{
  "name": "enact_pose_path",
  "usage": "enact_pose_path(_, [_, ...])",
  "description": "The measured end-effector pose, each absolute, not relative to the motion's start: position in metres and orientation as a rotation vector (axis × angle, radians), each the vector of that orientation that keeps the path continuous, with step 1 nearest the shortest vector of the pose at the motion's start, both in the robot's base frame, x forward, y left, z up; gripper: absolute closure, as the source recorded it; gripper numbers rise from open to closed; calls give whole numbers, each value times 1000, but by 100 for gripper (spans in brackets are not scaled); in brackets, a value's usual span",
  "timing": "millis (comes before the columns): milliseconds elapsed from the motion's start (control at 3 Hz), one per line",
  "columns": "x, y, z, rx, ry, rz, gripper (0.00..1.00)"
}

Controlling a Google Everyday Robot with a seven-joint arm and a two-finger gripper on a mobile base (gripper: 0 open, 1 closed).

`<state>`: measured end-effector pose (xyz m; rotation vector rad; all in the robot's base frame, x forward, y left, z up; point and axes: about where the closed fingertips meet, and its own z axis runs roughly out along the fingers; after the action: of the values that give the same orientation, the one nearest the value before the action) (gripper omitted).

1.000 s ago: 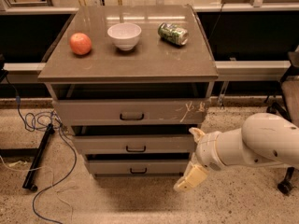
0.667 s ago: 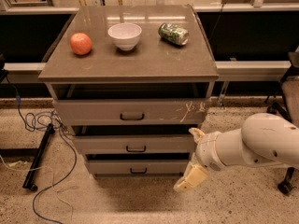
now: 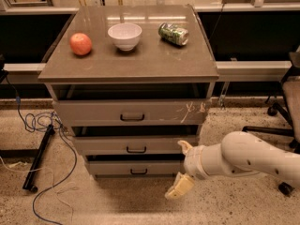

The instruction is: Open bottom drawer

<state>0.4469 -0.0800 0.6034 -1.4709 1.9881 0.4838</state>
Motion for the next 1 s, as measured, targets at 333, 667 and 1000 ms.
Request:
enact_pose_path(333, [449,-80,560,-1470,1991,523,0])
enact_pose_path(667, [470,-85,511,-1462,1992,583,0])
enact_pose_path(1000, [492,-82,477,-1464,2023,615,0])
